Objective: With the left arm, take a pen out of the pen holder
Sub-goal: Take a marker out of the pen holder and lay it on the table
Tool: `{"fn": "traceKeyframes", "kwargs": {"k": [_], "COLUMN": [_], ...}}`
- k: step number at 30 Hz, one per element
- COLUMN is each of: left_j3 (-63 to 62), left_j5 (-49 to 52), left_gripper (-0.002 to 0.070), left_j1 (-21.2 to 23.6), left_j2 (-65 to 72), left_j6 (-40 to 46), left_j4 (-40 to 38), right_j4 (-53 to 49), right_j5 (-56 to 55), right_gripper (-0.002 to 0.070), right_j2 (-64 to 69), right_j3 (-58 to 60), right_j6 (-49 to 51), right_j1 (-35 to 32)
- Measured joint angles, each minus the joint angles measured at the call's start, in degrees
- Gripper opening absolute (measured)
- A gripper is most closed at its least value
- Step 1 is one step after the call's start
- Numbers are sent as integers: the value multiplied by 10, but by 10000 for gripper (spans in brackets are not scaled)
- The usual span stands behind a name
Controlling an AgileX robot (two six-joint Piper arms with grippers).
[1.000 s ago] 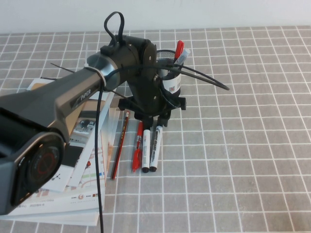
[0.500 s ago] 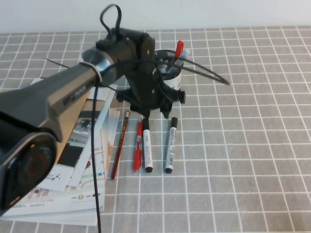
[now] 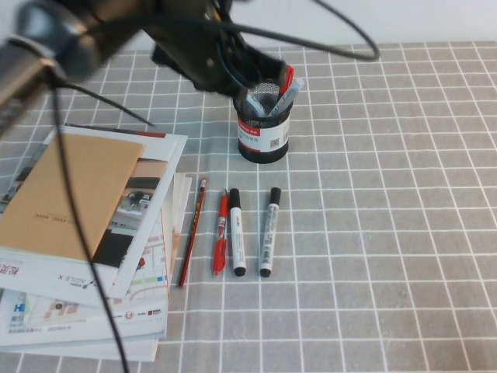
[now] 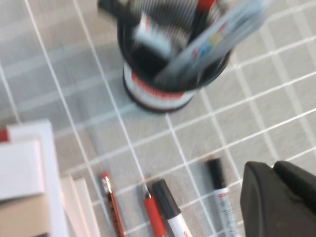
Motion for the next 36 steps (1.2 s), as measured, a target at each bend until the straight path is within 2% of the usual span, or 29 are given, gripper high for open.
{"fn": "traceKeyframes", "kwargs": {"k": [5,12,18,22,30,36], "left_j3": [68,308,505,596,672,672], "left_j5": [-37,-157,-223,-239,-191,-175], "left_gripper": [-1,-3,-3,-3,-3,-3], "left_j1": [-14,-66,-112,-126,-129,-129], "left_j2": [-104,-274,-394,-448,-496,-502], "left_j6": [22,27,-7,-46,-80,-83], "left_j4": [15,29,40,40,31,89], "right_j4": [0,0,0,0,0,0], "right_j5": [0,0,0,0,0,0], "right_gripper": [-13,-13,-13,-13,-13,-13], "right_j2": [0,0,0,0,0,0], "right_j3": [0,0,0,0,0,0], "right_j6": [0,0,0,0,0,0], "right_j1": [0,0,0,0,0,0]}}
